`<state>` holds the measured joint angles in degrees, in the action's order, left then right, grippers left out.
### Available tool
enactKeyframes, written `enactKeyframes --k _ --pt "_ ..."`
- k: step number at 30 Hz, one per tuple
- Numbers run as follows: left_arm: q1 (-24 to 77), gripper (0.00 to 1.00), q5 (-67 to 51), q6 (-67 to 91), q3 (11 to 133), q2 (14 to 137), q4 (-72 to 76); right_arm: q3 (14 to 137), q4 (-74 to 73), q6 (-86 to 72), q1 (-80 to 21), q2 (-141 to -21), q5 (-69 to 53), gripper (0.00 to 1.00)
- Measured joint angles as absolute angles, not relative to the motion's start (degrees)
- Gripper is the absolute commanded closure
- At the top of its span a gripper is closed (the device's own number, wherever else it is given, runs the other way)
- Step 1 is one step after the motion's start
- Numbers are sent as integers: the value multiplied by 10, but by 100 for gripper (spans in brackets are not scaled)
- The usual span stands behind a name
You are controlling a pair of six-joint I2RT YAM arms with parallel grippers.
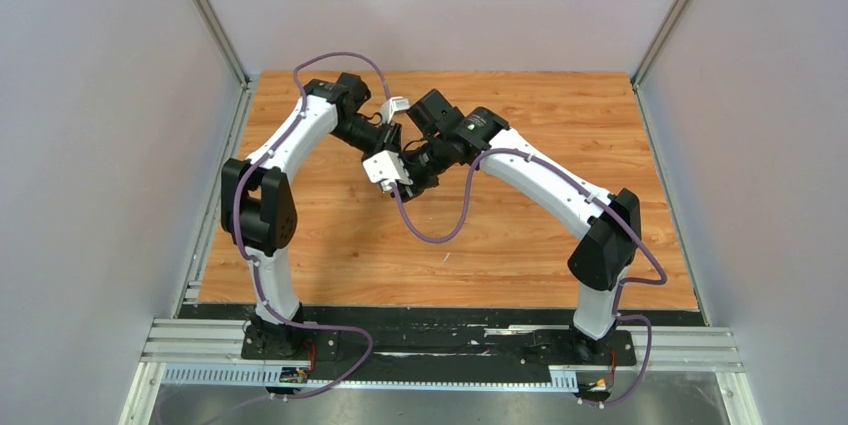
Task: Insert the wireless bluetooth earbuds into the charging case
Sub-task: Place the earbud in the charging case.
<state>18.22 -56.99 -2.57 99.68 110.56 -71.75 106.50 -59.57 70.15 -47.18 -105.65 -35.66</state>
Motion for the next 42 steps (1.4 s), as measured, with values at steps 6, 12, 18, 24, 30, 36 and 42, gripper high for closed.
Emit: enactKeyframes --k 6,12,18,24,30,36,42 --pt "182 100 -575 -27 991 1091 -715 1060 -583 701 -475 -1056 -336 100" --pt "182 100 -576 -28 991 1090 -713 1053 -581 702 -476 -1047 -322 100" --pt "182 100 -576 -31 991 1090 -714 1052 -583 702 -477 -1045 -319 100" --pt "182 100 -576 -34 991 1090 -717 1057 -596 701 -477 -1045 -317 100" --pt "180 100 -576 -39 991 1090 -724 1068 -610 699 -475 -1045 -316 100" --pt "178 100 -587 -44 991 1090 -730 1068 -620 696 -471 -1045 -315 100" --pt "177 100 -599 -53 991 1090 -734 1068 -627 695 -470 -1047 -315 100"
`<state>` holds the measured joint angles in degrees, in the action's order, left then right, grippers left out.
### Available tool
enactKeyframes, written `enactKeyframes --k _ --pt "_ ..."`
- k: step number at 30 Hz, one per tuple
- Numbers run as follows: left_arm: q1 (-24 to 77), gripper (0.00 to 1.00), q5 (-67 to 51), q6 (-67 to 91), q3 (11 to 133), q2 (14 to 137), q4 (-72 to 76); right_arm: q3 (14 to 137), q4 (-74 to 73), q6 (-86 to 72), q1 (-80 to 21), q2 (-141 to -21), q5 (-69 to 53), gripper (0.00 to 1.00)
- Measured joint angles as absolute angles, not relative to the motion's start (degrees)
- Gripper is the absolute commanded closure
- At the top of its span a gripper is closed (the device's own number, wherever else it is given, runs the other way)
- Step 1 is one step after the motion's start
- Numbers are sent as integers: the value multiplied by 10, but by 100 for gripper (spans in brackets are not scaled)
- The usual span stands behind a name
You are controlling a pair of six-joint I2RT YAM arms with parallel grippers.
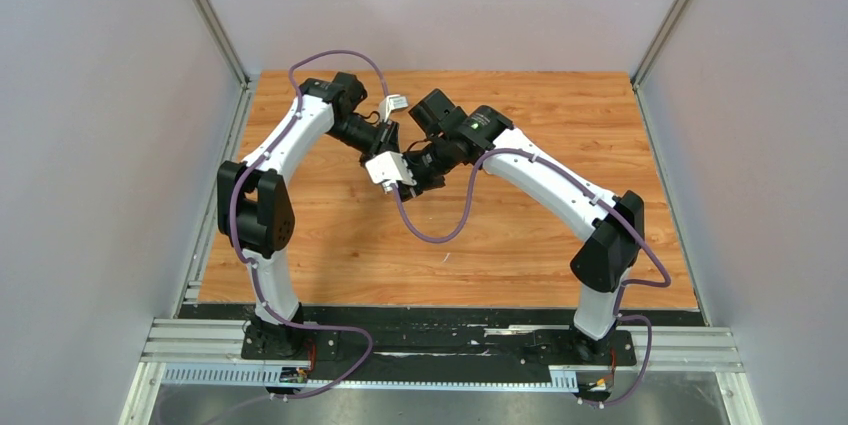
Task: Insert the wireless bluetooth earbuds into the charging case
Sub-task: Place the earbud in the charging case.
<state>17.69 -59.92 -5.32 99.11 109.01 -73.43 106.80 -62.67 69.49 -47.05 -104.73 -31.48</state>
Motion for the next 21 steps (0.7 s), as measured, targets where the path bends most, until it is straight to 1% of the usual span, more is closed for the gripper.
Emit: enactKeyframes --k 12,21 --pt "174 100 -614 -72 991 1090 -737 1067 -623 693 -471 -1048 -315 100" --pt "168 100 -599 -88 991 1090 -733 1030 -571 694 -478 -1042 -295 100"
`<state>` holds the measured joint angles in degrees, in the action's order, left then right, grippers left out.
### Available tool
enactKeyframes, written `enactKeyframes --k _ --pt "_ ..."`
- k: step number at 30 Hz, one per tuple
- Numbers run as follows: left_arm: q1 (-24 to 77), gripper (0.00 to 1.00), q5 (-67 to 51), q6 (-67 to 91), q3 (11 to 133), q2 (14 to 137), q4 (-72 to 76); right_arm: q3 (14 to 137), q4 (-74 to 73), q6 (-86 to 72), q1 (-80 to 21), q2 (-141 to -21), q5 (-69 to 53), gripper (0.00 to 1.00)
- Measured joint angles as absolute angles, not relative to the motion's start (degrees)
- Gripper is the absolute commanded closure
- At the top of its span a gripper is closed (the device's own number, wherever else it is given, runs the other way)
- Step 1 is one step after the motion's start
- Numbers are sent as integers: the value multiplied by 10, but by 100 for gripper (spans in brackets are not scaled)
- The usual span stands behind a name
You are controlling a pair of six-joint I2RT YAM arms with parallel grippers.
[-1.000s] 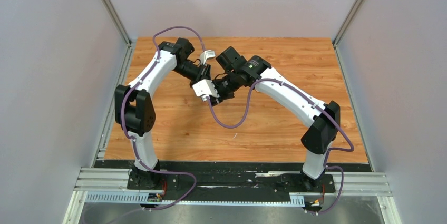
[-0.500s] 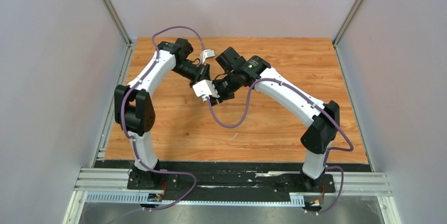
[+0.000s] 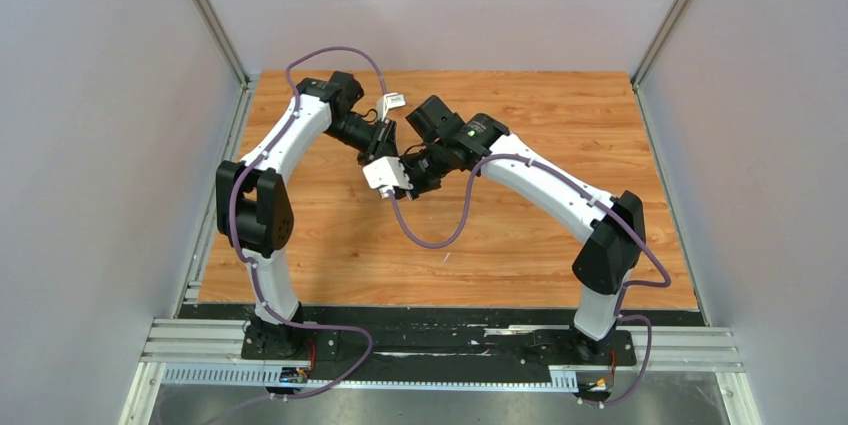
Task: Insert the wireless bluetooth earbuds into the charging case
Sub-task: Place the earbud in the charging case.
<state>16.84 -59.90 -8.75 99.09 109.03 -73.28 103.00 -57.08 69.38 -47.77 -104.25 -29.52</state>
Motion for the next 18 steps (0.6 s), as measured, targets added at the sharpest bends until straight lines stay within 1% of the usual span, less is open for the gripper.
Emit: enactKeyframes --k 12,18 --pt "167 100 -598 -86 976 1090 -720 1003 -537 698 -491 -1030 -264 100" --pt "156 100 -630 -76 972 1093 -721 983 -518 706 -491 -1011 -262 100"
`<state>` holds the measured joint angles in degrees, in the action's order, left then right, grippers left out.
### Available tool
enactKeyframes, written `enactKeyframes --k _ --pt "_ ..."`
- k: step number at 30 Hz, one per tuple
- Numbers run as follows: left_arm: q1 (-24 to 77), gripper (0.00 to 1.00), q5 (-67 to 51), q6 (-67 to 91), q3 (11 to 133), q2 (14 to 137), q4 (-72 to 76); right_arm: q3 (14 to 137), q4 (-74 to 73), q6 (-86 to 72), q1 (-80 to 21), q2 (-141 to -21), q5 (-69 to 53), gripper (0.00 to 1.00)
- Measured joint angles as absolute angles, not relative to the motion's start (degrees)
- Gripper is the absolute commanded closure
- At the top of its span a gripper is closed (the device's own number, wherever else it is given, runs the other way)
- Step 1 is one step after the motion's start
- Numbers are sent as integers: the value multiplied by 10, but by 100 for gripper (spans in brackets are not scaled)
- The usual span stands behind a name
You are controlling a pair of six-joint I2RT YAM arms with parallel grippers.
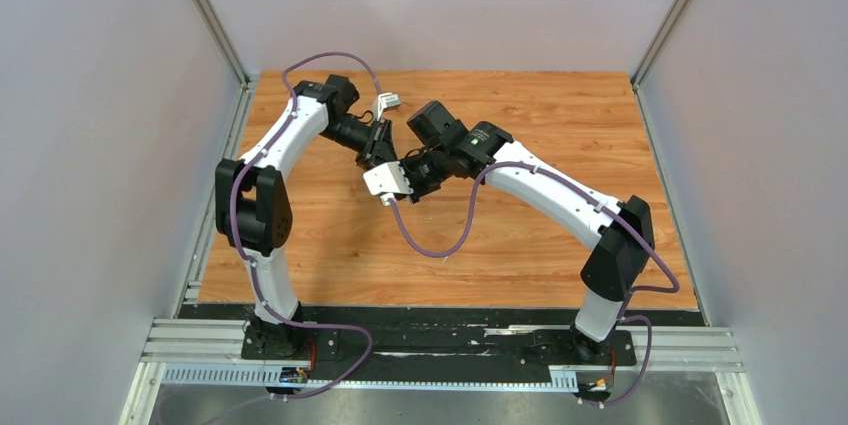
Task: Insert the wireless bluetooth earbuds into the charging case
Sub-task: Place the earbud in the charging case, then close the earbud.
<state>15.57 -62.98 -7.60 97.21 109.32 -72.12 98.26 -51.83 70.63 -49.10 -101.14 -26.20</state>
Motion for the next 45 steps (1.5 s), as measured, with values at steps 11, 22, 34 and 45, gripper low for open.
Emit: enactKeyframes --k 11,22,34,45 --pt "145 100 -658 -77 972 1101 -726 982 -509 705 -491 -1011 -252 83" --pt "145 100 -667 -79 972 1101 -730 985 -515 677 -491 -1012 -240 70" --pt "140 100 -691 -79 973 1101 -731 1005 -548 614 -490 -1007 -250 50" --pt "147 100 -683 -94 977 1105 -773 1009 -509 520 -410 -913 -259 48"
